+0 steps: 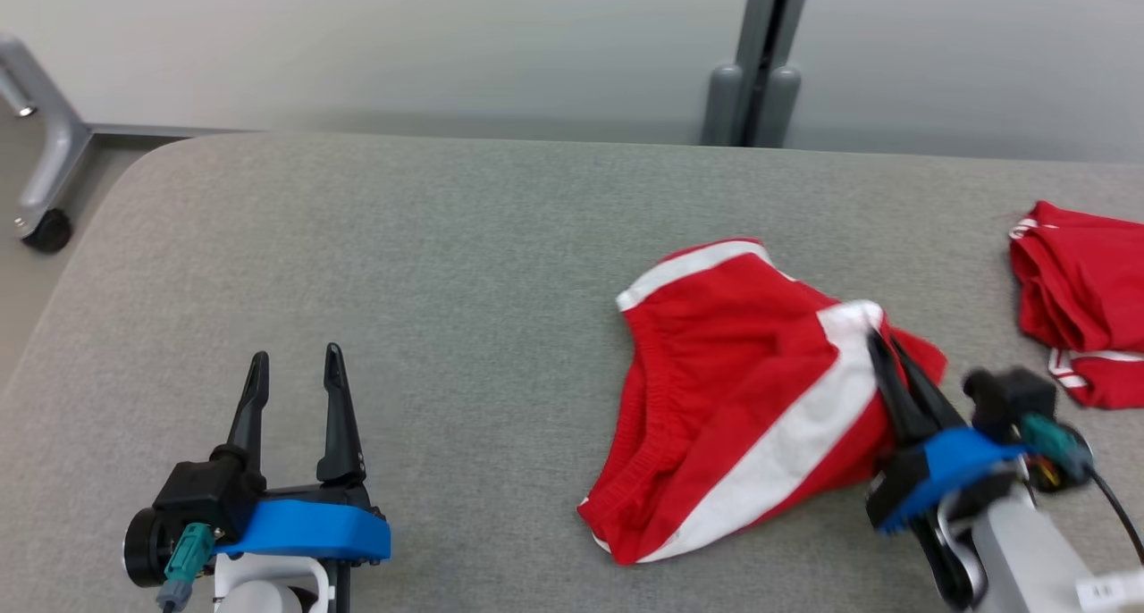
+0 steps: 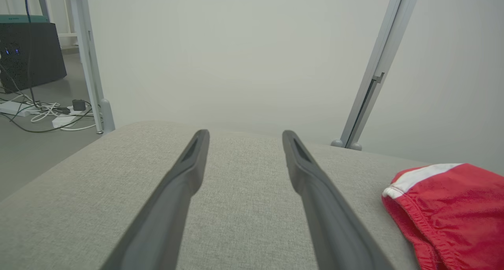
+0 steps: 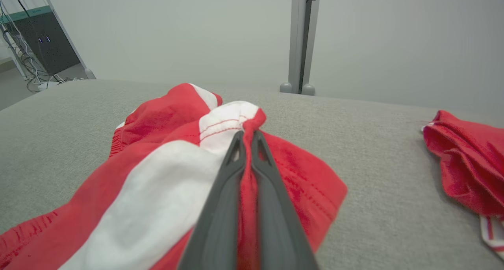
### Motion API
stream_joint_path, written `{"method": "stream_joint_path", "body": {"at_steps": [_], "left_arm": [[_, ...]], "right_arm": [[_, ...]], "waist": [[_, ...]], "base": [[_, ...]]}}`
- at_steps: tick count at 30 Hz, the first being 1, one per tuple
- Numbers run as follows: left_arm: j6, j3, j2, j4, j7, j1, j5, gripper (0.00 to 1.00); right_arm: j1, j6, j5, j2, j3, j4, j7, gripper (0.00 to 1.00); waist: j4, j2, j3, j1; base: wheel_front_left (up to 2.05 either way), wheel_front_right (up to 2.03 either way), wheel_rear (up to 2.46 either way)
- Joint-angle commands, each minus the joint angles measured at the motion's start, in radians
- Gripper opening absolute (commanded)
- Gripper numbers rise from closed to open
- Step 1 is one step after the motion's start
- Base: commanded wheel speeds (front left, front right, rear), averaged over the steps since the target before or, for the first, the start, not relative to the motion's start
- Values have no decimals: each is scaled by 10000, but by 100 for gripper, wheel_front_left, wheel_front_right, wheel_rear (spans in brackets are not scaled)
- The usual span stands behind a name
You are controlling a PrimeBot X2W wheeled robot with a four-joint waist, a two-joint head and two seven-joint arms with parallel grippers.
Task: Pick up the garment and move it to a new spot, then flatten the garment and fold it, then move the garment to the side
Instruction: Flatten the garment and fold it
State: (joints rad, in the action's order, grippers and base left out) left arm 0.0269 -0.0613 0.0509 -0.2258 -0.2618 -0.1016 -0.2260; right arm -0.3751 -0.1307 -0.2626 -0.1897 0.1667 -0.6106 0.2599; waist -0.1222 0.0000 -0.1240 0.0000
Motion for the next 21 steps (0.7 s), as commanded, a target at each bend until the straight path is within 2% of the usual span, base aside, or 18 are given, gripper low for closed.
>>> {"method": "stream_joint_path", "body": {"at_steps": [1,3,4,5,6,13,21], "left_arm": [[39,14,-10,26,-45,85,66,100],[58,-3,-8,26,-45,109,78,100],[63,-7,-7,26,-45,117,82,100],[57,4,-8,31,-46,119,100,100],[69,3,-7,32,-46,121,125,100],[172,56,-8,-12,-45,164,275,100],[268,72,-7,-27,-45,223,420,100]], "right_arm": [[587,-2,-63,67,-257,271,47,0],[1186,-2,-147,157,-654,582,52,0],[1437,-2,-144,186,-807,739,53,39],[1645,-2,-156,262,-978,940,57,91],[1842,-2,-151,325,-1172,1143,59,100],[2976,-2,323,935,-2271,3154,62,100],[3427,-2,877,1267,-2387,5379,62,100]], "waist": [[201,0,108,0],[312,0,133,0],[357,0,142,0],[407,0,153,0],[441,0,160,0],[596,0,297,0],[706,0,359,0]], "base": [[0,0,0],[0,0,0],[0,0,0],[0,0,0],[0,0,0],[0,0,0],[0,0,0]]}}
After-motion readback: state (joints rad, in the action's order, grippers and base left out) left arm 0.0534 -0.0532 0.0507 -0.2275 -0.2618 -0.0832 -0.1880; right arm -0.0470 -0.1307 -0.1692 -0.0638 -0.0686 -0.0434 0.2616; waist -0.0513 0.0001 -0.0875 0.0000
